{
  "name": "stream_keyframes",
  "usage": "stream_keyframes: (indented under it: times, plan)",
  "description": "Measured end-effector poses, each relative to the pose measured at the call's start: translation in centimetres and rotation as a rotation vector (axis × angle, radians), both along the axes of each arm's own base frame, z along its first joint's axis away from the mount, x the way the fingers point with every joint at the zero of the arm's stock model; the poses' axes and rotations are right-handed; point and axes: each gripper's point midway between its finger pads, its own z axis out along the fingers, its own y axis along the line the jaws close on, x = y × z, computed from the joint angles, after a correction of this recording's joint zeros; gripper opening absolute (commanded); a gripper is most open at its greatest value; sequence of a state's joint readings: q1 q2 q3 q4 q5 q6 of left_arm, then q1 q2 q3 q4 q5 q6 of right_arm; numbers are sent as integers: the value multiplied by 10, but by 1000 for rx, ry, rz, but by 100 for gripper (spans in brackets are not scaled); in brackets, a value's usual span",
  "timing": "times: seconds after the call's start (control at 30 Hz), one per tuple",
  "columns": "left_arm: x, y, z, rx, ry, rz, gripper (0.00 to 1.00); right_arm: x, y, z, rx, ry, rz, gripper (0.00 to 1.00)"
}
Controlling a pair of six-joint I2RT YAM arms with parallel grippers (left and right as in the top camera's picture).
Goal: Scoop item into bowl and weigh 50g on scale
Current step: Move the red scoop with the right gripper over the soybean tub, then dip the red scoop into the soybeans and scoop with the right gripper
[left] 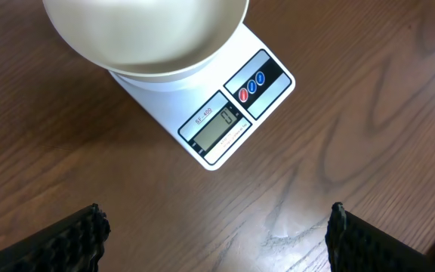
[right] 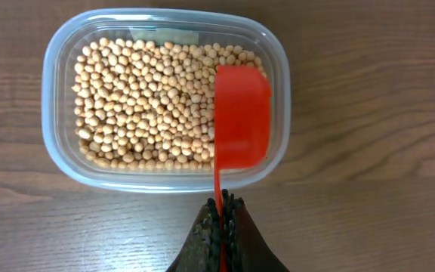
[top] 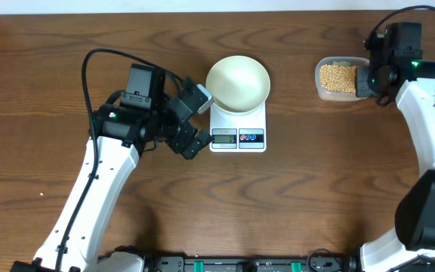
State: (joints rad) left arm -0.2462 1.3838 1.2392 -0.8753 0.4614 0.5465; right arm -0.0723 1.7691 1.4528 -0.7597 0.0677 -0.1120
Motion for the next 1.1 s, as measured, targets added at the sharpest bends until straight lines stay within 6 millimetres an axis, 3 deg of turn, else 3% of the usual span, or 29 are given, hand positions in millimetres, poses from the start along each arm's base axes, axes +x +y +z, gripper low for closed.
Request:
stream_keyframes:
  times: [0.27,0.47,0.8,1.1]
  plan:
    - [0,0,0,0,0,0,94,4,4,-8,10,15,15,1]
    - [0,0,0,0,0,0,94,6,18,-15,104,20,21,1]
    - [0,0,0,0,0,0,94,6,36,-19,274,27,-86,1]
    - [0,0,0,0,0,0,94,8,34,-25,404,43,-206,1]
